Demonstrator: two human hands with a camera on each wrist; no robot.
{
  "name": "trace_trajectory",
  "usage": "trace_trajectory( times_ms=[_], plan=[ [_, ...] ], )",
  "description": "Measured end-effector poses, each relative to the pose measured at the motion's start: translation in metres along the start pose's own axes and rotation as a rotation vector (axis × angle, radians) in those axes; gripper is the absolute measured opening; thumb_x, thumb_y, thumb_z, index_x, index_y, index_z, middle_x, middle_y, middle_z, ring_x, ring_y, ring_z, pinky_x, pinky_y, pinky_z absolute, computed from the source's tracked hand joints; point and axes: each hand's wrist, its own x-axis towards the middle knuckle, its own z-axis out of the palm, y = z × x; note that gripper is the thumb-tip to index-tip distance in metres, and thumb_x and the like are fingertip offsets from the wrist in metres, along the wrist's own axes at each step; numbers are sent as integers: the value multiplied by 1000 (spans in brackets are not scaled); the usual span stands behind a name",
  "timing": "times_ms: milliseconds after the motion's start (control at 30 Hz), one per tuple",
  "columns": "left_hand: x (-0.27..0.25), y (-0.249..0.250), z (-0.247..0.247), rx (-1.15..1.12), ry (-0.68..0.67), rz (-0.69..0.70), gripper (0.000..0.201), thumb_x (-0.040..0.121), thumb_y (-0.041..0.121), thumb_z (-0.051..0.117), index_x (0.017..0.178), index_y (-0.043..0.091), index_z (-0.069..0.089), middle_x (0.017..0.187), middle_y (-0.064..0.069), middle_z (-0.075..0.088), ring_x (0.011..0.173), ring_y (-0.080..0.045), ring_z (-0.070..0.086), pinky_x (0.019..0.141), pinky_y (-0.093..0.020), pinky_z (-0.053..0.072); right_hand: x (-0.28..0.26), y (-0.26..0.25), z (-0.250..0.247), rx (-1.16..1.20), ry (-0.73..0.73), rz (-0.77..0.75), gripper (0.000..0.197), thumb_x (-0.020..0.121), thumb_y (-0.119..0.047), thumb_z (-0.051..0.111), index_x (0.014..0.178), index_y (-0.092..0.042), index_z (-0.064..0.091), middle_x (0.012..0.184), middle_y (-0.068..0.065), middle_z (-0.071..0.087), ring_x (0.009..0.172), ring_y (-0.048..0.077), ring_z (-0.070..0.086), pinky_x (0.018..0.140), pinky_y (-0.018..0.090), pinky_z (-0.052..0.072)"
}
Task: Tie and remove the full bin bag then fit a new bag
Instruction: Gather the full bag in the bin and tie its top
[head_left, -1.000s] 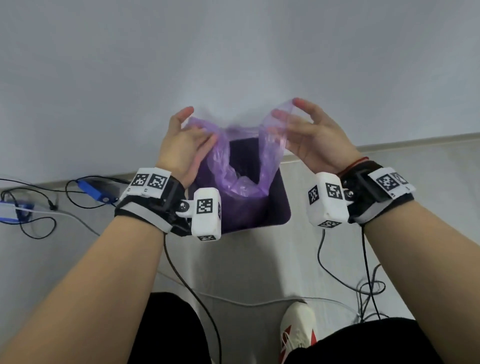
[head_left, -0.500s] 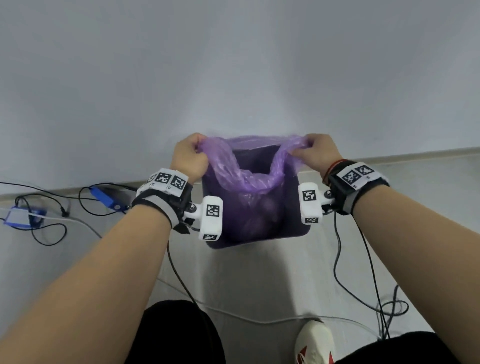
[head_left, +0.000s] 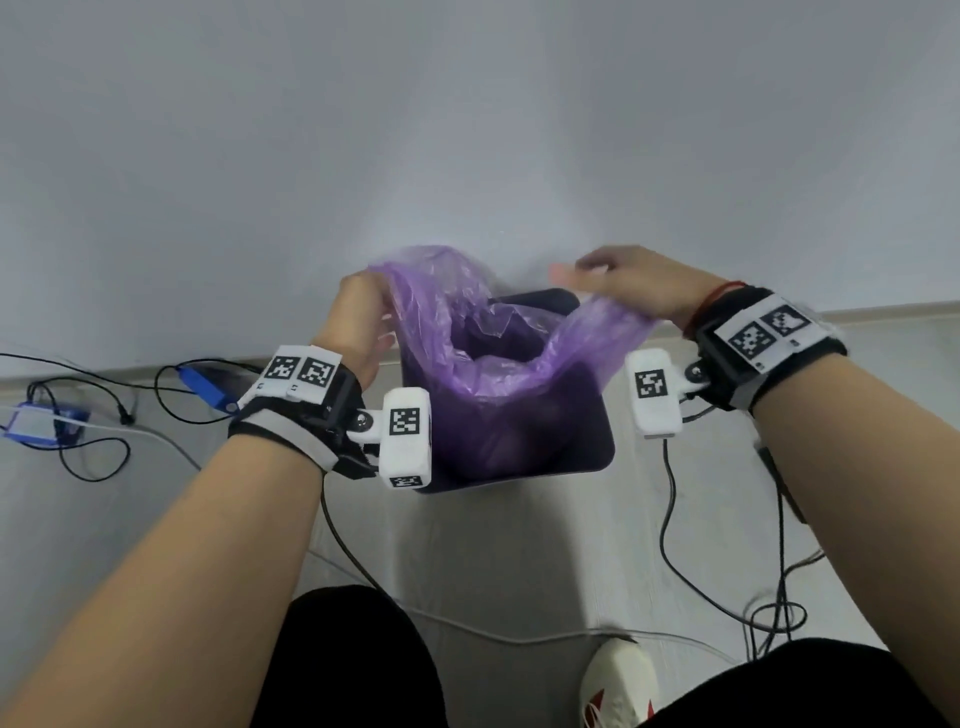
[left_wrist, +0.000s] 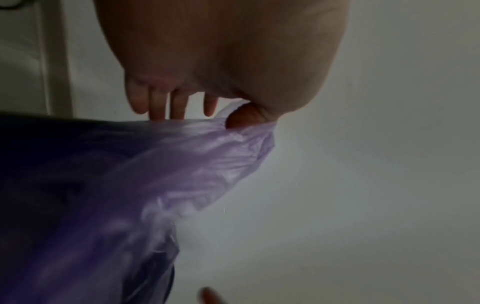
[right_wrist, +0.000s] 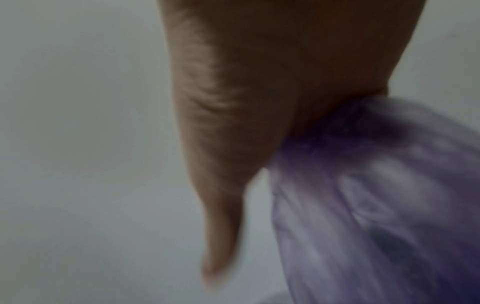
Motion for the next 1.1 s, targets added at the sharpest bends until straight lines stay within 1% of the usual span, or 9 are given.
trace_trajectory(
  times_ms=[167, 300, 400, 567, 667, 733, 833, 933, 1100],
  plan=[
    [-4, 9, 12, 33, -266, 28, 30, 99, 37, 47, 107, 15, 66, 92, -3, 75, 88, -21, 71, 88, -38, 52, -6, -1, -9, -533, -224, 95, 47, 61, -65, 78, 71, -19, 75, 72, -4, 72, 77, 17, 65, 77, 34, 53],
    [2, 17, 18, -224, -132, 188, 25, 97, 1, 45, 83, 10, 63, 74, -5, 67, 68, -17, 66, 70, -30, 57, -11, 9, -29, 290, 279, -145, 30, 81, -15, 73, 59, -12, 53, 59, 5, 48, 57, 16, 45, 55, 27, 37],
    [7, 22, 13, -623, 73, 136, 22, 89, -10, 46, 95, 10, 53, 79, -8, 65, 64, -18, 64, 61, -27, 55, -10, 36, -43, 619, 589, -69, 23, 80, -14, 73, 73, -20, 51, 68, 0, 54, 66, 16, 56, 62, 30, 46],
    [18, 5, -3, -183, 172, 44, 88, 51, -8, 51, 137, 9, 42, 112, -7, 61, 95, -18, 61, 78, -26, 54, -22, 89, -35, 433, -112, 227, 93, 63, -22, 85, 143, -20, 38, 132, 13, 60, 105, 25, 66, 97, 46, 51],
    [11, -8, -2, 183, -55, 28, 50, 62, -20, 54, 105, 4, 63, 85, -3, 72, 78, -18, 62, 53, -13, 52, -30, 111, -23, 472, -447, 233, 95, 45, -47, 93, 130, -30, 54, 122, 0, 70, 105, 22, 69, 91, 42, 54],
    [9, -15, 0, 340, -188, 75, 27, 70, -10, 71, 92, 6, 70, 73, 3, 75, 77, -19, 68, 68, -21, 54, -30, 126, -22, 584, -601, 354, 106, 36, -54, 95, 133, -33, 56, 115, -1, 73, 110, 23, 65, 96, 43, 48],
    [15, -14, 4, 608, -281, 155, 58, 51, 38, 92, 102, 18, 73, 98, 2, 78, 99, -19, 71, 93, -38, 54, -29, 139, -25, 638, -575, 507, 127, 12, -69, 87, 123, -12, 64, 97, 11, 74, 74, 23, 70, 55, 26, 56],
    [12, -6, 17, 615, -333, 244, 58, 56, 52, 88, 104, 24, 72, 107, 5, 76, 104, -15, 70, 100, -43, 51, -45, 125, -24, 559, -537, 467, 106, 30, -77, 80, 111, -10, 72, 85, 10, 70, 68, 25, 57, 53, 27, 47],
    [14, -9, 46, 339, -236, 285, 16, 85, 35, 73, 89, 21, 75, 101, -7, 77, 99, -23, 72, 101, -49, 50, -40, 79, -6, 387, -370, 153, 26, 74, -20, 83, 91, -3, 73, 85, 21, 69, 72, 27, 57, 67, 31, 48]
  ],
)
